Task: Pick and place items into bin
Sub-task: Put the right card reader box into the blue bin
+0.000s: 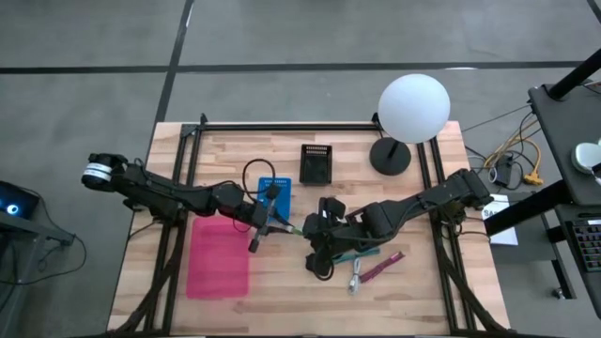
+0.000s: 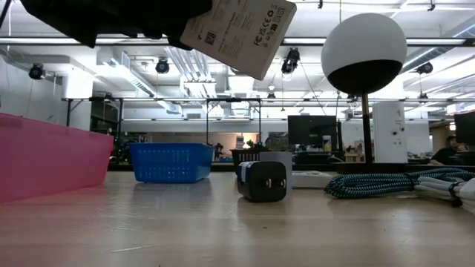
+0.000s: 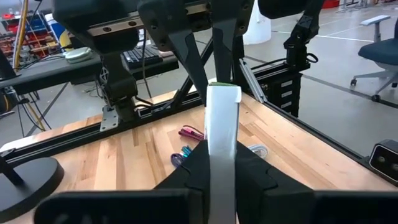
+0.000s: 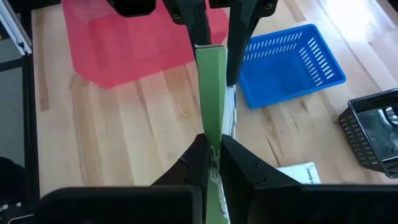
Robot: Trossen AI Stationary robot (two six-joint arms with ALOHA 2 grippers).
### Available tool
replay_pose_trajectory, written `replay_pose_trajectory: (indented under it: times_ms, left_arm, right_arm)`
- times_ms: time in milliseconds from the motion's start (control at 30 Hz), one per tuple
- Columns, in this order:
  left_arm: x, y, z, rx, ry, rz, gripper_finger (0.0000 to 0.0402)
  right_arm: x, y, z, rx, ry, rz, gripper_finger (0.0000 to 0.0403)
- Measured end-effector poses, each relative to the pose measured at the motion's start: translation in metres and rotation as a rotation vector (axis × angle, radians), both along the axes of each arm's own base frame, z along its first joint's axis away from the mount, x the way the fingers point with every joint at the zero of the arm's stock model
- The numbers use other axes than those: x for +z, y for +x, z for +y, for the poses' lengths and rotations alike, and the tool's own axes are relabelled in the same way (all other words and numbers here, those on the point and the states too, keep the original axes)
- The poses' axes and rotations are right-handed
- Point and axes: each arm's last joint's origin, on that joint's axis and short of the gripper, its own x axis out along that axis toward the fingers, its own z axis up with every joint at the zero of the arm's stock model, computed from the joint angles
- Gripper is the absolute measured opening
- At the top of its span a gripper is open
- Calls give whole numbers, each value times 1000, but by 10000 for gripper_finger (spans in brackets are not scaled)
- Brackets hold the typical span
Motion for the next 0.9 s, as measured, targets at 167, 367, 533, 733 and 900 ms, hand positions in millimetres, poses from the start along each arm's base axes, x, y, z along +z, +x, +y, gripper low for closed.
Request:
replay_pose_trajectory:
  times_ms: [167, 367, 533, 733, 900]
  left_arm:
    - [1, 0, 0, 5, -9, 2, 23]
    - [1, 0, 1, 27, -13, 7, 24]
    - [9, -7, 4, 95, -9, -8, 23]
    - [11, -17, 8, 186, 14, 63, 23]
    - [9, -27, 13, 317, 59, 157, 22]
  right_arm:
    - [0, 0, -1, 16, -15, 9, 18]
    - [-2, -3, -3, 31, -48, 50, 51]
    - [-7, -10, -6, -11, -49, 126, 100]
    - [-9, -11, -16, -141, 3, 146, 143]
    - [-10, -13, -20, -179, 5, 178, 159]
